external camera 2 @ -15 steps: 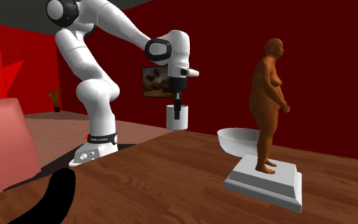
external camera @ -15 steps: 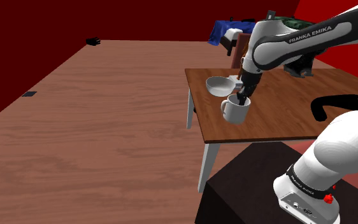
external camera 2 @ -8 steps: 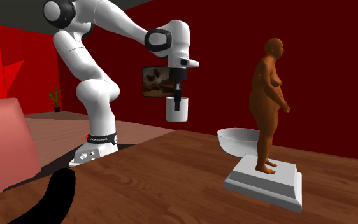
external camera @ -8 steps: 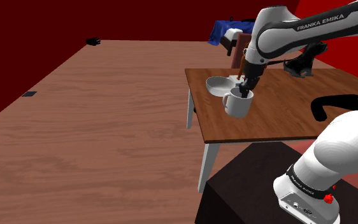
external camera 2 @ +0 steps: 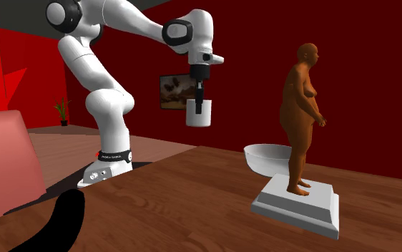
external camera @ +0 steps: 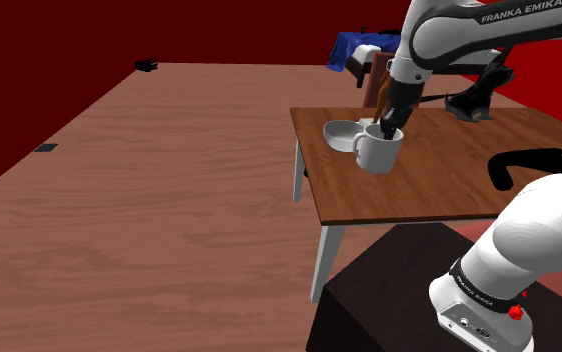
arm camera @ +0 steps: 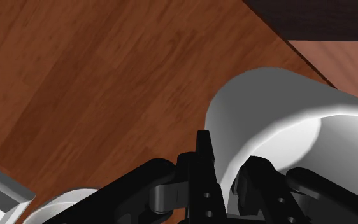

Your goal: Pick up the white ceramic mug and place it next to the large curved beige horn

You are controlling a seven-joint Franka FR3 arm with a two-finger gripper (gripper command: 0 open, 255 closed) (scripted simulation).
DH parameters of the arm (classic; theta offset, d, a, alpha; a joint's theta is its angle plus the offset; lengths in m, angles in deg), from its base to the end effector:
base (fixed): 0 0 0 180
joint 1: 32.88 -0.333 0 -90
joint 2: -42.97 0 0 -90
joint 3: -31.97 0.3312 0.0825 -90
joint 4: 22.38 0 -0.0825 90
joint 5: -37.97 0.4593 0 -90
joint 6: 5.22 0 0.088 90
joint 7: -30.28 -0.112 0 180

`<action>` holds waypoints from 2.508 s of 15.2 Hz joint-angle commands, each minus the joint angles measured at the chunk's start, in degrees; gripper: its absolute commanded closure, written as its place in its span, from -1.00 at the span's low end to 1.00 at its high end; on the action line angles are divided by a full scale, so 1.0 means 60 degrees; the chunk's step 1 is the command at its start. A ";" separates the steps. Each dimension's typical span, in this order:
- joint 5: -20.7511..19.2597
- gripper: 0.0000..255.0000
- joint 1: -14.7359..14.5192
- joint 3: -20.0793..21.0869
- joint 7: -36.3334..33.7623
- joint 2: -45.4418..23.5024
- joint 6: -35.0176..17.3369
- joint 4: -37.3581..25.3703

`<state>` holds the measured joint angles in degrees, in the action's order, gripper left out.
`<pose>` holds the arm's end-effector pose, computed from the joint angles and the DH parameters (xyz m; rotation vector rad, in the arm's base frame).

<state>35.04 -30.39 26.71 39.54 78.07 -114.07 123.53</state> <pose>0.4159 -0.0598 0.4493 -3.1301 -0.0960 0.0544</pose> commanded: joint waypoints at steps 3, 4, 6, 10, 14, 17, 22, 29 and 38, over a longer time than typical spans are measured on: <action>0.0021 1.00 -0.0010 0.0028 -0.0003 0.0089 0.0568 -0.0477; 0.0026 1.00 -0.0012 0.0033 -0.0003 0.0104 0.0701 -0.0596; 0.0034 1.00 -0.0016 0.0044 -0.0003 0.0127 0.0965 -0.0837; -0.0208 1.00 0.0194 -0.0282 0.0409 0.0487 0.1315 -0.0839; -0.0765 1.00 0.0650 -0.0989 0.1260 0.1062 0.1556 -0.0550; -0.1215 1.00 0.1006 -0.1545 0.1926 0.1372 0.1714 -0.0452; -0.1988 1.00 0.1564 -0.2529 0.3070 0.1639 0.1906 -0.0513; -0.2988 1.00 0.2155 -0.4005 0.4717 0.1488 0.1987 -0.1056; -0.3415 1.00 0.2308 -0.4629 0.4994 0.1344 0.1101 -0.0406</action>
<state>14.85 -16.67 -0.72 69.49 86.14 -106.62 120.31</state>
